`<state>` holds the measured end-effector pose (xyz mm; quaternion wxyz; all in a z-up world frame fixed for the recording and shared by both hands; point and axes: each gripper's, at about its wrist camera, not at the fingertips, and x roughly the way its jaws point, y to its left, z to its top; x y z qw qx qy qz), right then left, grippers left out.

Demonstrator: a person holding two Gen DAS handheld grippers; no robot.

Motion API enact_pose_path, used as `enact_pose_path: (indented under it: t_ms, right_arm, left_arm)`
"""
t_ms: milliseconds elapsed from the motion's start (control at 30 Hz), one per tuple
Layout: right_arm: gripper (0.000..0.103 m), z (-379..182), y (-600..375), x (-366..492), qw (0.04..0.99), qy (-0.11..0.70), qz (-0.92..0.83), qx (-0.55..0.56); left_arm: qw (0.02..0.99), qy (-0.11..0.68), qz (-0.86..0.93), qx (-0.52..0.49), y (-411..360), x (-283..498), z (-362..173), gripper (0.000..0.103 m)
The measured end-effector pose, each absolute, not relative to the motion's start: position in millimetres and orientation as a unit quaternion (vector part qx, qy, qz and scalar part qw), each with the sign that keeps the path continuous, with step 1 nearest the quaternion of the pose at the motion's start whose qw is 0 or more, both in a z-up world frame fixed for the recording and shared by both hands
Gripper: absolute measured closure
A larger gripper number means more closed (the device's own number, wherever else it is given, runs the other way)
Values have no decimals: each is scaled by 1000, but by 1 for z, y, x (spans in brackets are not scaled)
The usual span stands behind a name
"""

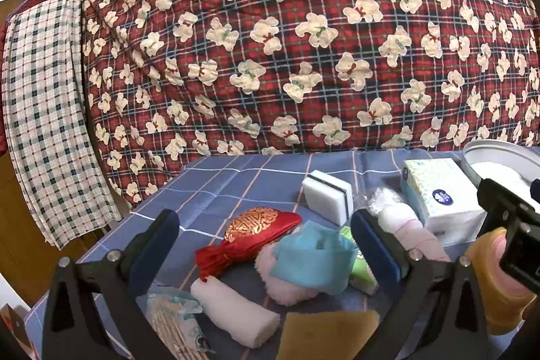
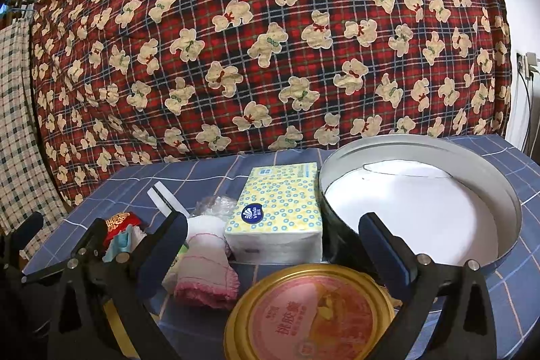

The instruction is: Organize soft objects

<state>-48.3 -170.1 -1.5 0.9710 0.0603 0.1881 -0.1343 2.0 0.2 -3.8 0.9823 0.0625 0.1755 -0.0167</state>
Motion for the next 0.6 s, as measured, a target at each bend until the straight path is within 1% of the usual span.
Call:
enact_pose_path:
  t_ms: [600]
  right_arm:
    - [0, 0, -170, -47, 971, 188, -134, 60]
  left_arm:
    - [981, 188, -10, 53, 8, 5, -9, 0]
